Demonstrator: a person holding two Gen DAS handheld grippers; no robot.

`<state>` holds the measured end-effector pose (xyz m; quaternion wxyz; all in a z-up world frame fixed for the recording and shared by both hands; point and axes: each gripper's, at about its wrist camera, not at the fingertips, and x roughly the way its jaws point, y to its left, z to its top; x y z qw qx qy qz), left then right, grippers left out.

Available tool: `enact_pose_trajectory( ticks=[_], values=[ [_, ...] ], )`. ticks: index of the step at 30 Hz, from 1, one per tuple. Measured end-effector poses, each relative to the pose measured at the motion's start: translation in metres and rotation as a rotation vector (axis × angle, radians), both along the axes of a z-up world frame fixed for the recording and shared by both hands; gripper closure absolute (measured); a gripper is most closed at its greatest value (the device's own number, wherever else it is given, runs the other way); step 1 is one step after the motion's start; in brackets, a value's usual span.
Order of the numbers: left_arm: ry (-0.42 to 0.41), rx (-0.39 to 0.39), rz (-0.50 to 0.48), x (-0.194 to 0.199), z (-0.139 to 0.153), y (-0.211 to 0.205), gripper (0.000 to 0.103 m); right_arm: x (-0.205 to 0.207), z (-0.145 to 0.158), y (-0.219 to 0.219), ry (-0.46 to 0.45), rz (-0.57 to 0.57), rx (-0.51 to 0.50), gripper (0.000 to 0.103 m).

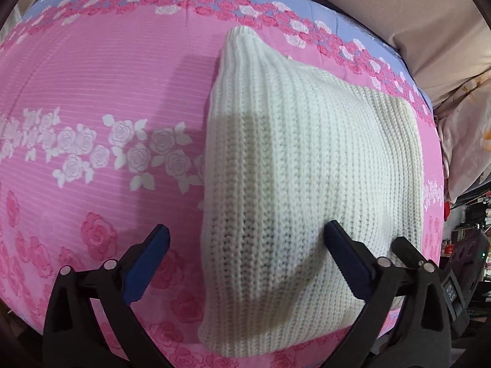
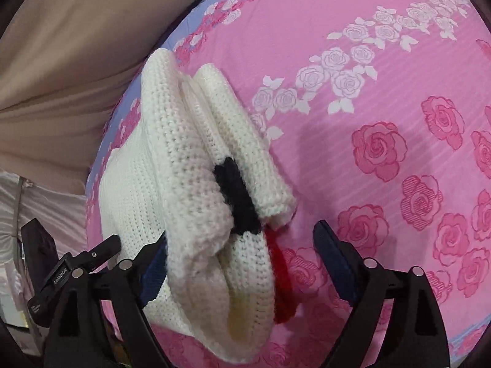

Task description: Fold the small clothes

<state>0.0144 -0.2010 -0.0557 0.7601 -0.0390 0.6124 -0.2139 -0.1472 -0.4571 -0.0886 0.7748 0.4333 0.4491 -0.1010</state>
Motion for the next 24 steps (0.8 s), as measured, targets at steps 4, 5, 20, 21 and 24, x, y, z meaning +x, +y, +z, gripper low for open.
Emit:
enact_pose_trajectory(
  ticks=[4, 5, 20, 21, 24],
  values=[
    [0.043, -0.041, 0.006, 0.014, -0.009, -0.008, 0.005, 0.016, -0.001, 0.002, -0.034, 0.013, 0.016, 0.005],
    [0.054, -0.048, 0.008, 0.019, -0.011, -0.011, 0.005, 0.021, -0.001, 0.002, -0.039, 0.012, 0.021, 0.005],
    [0.073, -0.047, -0.063, 0.033, -0.006, -0.048, 0.008, 0.045, -0.003, -0.014, -0.09, 0.01, 0.112, 0.043],
    [0.066, -0.042, -0.077, 0.031, -0.002, -0.048, 0.012, 0.042, -0.006, -0.014, -0.091, 0.009, 0.15, 0.053],
    [0.068, -0.039, -0.114, 0.024, 0.005, -0.048, 0.017, 0.033, 0.0, -0.014, -0.114, 0.007, 0.18, 0.06]
  ],
)
